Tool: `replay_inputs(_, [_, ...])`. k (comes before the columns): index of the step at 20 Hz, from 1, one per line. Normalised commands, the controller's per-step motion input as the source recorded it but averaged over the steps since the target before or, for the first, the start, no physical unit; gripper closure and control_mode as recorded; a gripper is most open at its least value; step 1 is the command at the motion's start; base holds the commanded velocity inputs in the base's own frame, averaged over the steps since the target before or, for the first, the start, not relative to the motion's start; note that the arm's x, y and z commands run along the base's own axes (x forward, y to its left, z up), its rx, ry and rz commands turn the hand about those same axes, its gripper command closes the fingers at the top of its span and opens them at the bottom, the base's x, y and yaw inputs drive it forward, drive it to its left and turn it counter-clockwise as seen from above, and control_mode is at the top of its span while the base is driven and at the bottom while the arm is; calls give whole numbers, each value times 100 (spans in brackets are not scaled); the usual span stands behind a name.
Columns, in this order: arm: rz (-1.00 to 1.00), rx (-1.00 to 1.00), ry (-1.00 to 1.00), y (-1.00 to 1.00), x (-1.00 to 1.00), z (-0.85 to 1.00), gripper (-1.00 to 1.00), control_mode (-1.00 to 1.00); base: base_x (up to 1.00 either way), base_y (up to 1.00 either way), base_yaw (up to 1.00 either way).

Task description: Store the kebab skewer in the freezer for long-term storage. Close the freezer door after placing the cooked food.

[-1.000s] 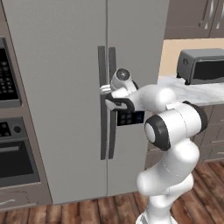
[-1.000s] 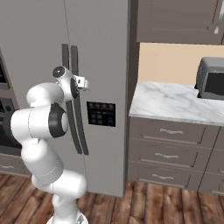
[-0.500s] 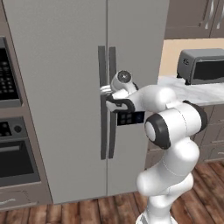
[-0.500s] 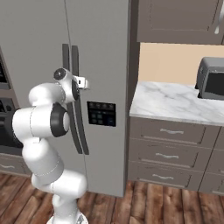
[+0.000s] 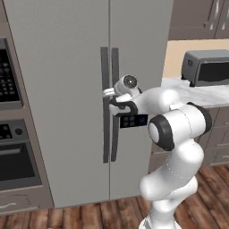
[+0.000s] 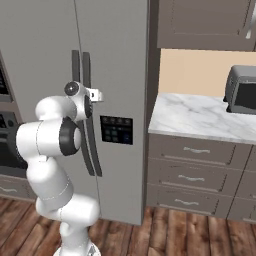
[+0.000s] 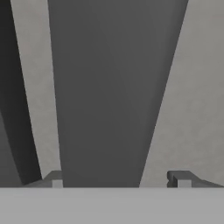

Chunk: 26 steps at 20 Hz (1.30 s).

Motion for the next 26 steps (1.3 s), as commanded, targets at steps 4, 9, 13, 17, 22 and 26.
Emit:
replay_inputs(4, [-4, 0, 0, 0, -19, 36, -100, -100, 0, 0, 0])
replay_inputs(9, [-7, 0, -1, 0, -51, 71, -100, -100, 0, 0, 0])
replay_inputs(13, [-12, 0, 1, -2, -5, 34, -100, -100, 0, 0, 0])
replay_inputs(17, [-21, 3, 0, -48, -35, 35, -100, -100, 0, 0, 0])
replay_inputs(22, [-13, 8, 0, -36, -25, 17, -100, -100, 0, 0, 0])
replay_inputs(26, [0, 15, 0, -34, 42, -24, -100, -100, 0, 0, 0])
